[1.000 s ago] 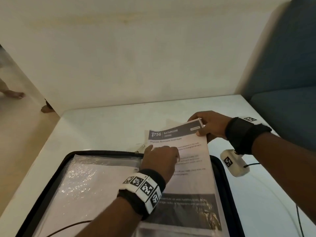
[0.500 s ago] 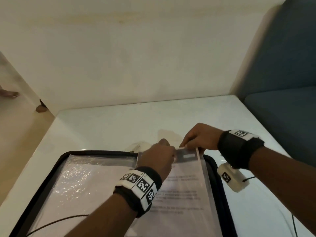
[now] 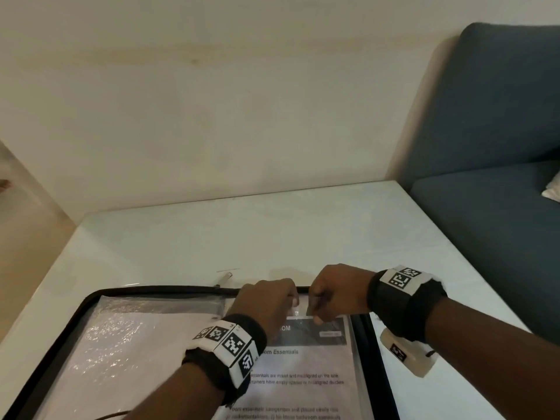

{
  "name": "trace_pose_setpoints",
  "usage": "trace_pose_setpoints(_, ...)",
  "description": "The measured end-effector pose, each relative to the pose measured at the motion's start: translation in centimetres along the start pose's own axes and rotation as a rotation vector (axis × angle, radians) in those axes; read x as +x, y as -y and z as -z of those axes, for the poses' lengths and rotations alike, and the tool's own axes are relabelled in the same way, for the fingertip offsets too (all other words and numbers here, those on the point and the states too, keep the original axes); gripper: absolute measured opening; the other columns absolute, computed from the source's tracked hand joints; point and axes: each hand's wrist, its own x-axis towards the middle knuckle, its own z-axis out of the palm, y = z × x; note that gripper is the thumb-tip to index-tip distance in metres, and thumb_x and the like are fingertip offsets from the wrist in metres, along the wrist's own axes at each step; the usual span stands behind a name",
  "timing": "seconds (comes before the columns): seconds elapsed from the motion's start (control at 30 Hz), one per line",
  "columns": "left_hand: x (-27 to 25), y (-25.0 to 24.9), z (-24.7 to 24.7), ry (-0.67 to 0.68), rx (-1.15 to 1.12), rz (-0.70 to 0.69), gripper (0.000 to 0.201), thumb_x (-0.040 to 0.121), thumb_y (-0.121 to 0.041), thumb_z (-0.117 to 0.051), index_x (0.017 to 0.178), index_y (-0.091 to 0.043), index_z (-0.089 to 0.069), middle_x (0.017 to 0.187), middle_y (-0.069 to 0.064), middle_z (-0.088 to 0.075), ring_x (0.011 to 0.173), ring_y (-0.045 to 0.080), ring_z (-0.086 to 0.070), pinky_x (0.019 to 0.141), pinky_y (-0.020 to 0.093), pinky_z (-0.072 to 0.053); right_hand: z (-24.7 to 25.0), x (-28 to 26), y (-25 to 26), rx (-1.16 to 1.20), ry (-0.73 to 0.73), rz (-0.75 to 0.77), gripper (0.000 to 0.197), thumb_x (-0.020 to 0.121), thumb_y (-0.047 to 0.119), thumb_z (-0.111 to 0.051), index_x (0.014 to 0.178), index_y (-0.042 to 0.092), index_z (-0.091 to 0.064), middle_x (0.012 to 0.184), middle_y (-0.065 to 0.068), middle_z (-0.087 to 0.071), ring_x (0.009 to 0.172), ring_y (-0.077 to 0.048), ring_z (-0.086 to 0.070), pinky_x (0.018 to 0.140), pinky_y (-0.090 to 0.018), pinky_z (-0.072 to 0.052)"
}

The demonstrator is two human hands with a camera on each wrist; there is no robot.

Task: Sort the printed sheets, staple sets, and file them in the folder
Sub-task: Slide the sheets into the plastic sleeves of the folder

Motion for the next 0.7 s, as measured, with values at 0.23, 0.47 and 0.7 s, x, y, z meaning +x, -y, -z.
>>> trace_pose_setpoints(0.23,-0.8,3.3,0.7,0.132,0.005,0.096,0.008,0.092,-0.033,-0.050,0.089,-0.033,-0.058,0.089,-0.017,-0.063,0.084,0.005,-0.060,0.105,0.035,-0.039,-0.1,0.1,-1.2,0.029,-0.060,-0.027,0.009,0.078,0.026,-0.073,0.086,0.025,-0.076,0.075,0.014,-0.066,0.076,-0.003,-0.060,0.077,-0.023,-0.050)
trace_pose_setpoints(0.47,-1.3,6.4,1.7,0.171,0.040,0.104,0.010,0.090,-0.033,-0.058,0.080,-0.035,-0.061,0.080,-0.019,-0.063,0.077,-0.007,-0.054,0.093,0.025,-0.044,0.4,0.1,-2.7,0.072,-0.051,-0.030,0.011,0.074,0.024,-0.079,0.079,0.029,-0.072,0.074,0.013,-0.069,0.070,0.002,-0.061,0.074,-0.021,-0.050)
trace_pose_setpoints(0.7,-1.2,6.8,1.9,0.158,0.037,0.150,0.006,0.088,-0.039,-0.059,0.083,-0.036,-0.059,0.080,-0.022,-0.063,0.091,0.001,-0.057,0.103,0.042,-0.036,0.7,0.6,-2.4,-0.013,-0.050,-0.055,0.005,0.081,0.018,-0.069,0.082,0.022,-0.072,0.073,0.012,-0.068,0.062,0.003,-0.056,0.069,-0.024,-0.050)
